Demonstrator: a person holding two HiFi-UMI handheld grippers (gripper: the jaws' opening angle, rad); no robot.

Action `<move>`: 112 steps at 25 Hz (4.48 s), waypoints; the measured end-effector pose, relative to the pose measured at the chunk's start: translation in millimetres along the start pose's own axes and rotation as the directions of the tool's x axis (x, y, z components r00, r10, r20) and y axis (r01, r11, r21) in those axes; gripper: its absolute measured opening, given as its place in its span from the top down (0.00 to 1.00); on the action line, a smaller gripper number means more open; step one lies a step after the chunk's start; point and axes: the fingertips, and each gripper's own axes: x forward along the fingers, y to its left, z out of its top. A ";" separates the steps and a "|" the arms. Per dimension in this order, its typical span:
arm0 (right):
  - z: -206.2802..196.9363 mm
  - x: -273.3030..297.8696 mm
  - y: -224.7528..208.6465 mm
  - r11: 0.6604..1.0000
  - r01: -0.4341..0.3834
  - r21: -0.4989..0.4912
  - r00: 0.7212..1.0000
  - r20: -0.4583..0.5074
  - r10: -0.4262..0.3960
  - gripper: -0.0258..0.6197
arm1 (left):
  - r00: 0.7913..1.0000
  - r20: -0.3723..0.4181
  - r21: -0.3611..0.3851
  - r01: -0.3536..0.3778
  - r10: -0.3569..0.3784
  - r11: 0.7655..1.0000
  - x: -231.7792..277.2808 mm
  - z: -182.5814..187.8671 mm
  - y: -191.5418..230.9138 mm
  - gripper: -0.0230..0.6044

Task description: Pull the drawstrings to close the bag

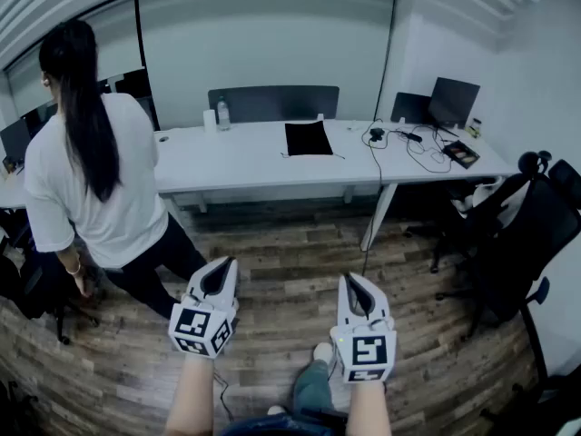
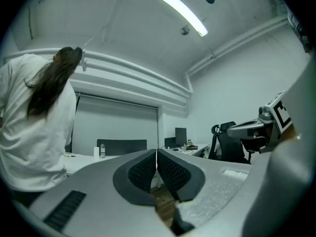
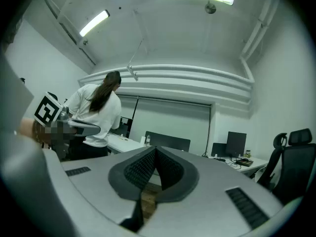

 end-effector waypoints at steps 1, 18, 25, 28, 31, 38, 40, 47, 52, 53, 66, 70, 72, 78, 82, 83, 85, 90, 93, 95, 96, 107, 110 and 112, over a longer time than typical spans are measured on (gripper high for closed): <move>1.6 6.4 0.0 1.000 -0.001 0.000 1.000 0.007 0.001 0.97 | 1.000 0.004 0.009 -0.002 0.002 1.000 3.8 2.4 3.7 0.97; -2.1 171.5 -42.4 0.998 -0.002 0.057 0.997 0.074 -0.002 0.97 | 1.000 -0.012 0.066 -0.013 0.014 0.998 140.4 2.0 73.6 0.97; -10.1 265.0 -95.2 0.995 0.003 0.103 0.997 0.074 -0.010 0.97 | 1.000 -0.024 0.071 0.021 -0.019 0.997 252.0 3.3 99.4 0.97; -15.4 302.5 -116.5 0.994 0.005 0.107 0.998 0.062 -0.012 0.97 | 0.999 -0.032 0.077 0.029 -0.027 0.997 298.1 2.3 110.5 0.97; -14.5 334.7 -136.0 0.995 0.004 0.103 0.998 0.055 -0.010 0.97 | 0.999 -0.041 0.085 0.035 -0.032 0.996 337.3 3.1 119.4 0.97; -15.2 377.3 -171.9 0.997 0.029 0.073 0.999 0.033 -0.031 0.97 | 0.997 -0.051 0.060 0.060 -0.056 0.996 397.7 -4.2 124.5 0.97; -19.0 383.7 -179.7 0.997 0.042 0.068 0.999 0.028 -0.044 0.97 | 0.997 -0.049 0.060 0.067 -0.064 0.996 409.7 -6.2 126.3 0.97; -34.1 409.8 -203.0 0.994 0.081 0.075 0.997 0.011 -0.082 0.97 | 0.995 -0.036 0.045 0.093 -0.092 0.995 451.9 -17.7 137.8 0.97; -41.9 455.5 -221.6 0.995 0.088 0.045 0.996 -0.007 -0.088 0.97 | 0.995 -0.043 0.055 0.096 -0.094 0.994 497.8 -25.4 159.7 0.97; -43.5 466.6 -225.9 0.995 0.087 0.042 0.996 -0.012 -0.086 0.97 | 0.995 -0.044 0.055 0.093 -0.090 0.994 509.2 -27.0 165.7 0.97; -82.3 630.3 -303.1 0.993 0.096 0.072 0.989 -0.120 -0.087 0.97 | 0.985 -0.143 0.027 0.106 -0.101 0.994 673.0 -70.4 243.4 0.97; -101.5 680.7 -322.1 0.995 0.081 0.065 0.986 -0.150 -0.071 0.97 | 0.973 -0.197 0.011 0.125 -0.121 0.992 717.1 -88.4 267.9 0.97; -110.6 700.5 -329.2 0.995 0.075 0.071 0.982 -0.180 -0.061 0.97 | 0.967 -0.218 0.009 0.137 -0.132 0.990 736.4 -97.8 276.4 0.97; -139.7 744.2 -350.5 0.992 0.085 0.096 0.959 -0.278 -0.055 0.96 | 0.928 -0.317 -0.022 0.201 -0.198 0.979 776.2 -136.0 296.2 0.96; -164.9 762.1 -357.8 0.983 0.064 0.174 0.942 -0.336 -0.002 0.75 | 0.883 -0.396 -0.036 0.260 -0.253 0.965 787.6 -163.4 301.0 0.82; -170.7 765.6 -358.0 0.984 0.049 0.173 0.936 -0.353 0.016 0.73 | 0.870 -0.415 -0.036 0.278 -0.267 0.960 788.9 -170.1 301.4 0.81; -183.2 772.0 -359.0 0.988 0.010 0.153 0.919 -0.390 0.051 0.72 | 0.838 -0.450 -0.041 0.327 -0.309 0.944 790.3 -182.9 299.6 0.80; -217.0 782.6 -362.1 0.986 -0.086 0.140 0.871 -0.470 0.143 0.72 | 0.740 -0.539 -0.046 0.452 -0.403 0.891 788.8 -211.2 295.5 0.74; -241.7 786.0 -363.8 0.978 -0.135 0.157 0.832 -0.518 0.198 0.72 | 0.664 -0.607 -0.048 0.518 -0.437 0.854 787.6 -230.2 291.7 0.74; -260.3 788.3 -365.8 0.971 -0.168 0.172 0.799 -0.554 0.236 0.72 | 0.608 -0.656 -0.040 0.565 -0.448 0.824 788.5 -245.2 287.6 0.74; -269.8 789.3 -366.8 0.967 -0.186 0.176 0.780 -0.572 0.254 0.72 | 0.582 -0.678 -0.028 0.589 -0.449 0.807 790.1 -251.6 285.6 0.74; -325.3 800.5 -364.9 0.897 -0.379 0.227 0.600 -0.678 0.425 0.72 | 0.302 -0.889 0.094 0.857 -0.345 0.507 796.8 -319.6 285.7 0.74; -328.8 800.8 -363.7 0.883 -0.387 0.265 0.587 -0.668 0.458 0.72 | 0.224 -0.923 0.097 0.922 -0.312 0.374 796.4 -332.2 282.8 0.74; -331.6 800.1 -362.5 0.875 -0.403 0.269 0.569 -0.675 0.470 0.73 | 0.166 -0.946 0.086 0.957 -0.278 0.277 796.6 -339.8 281.4 0.74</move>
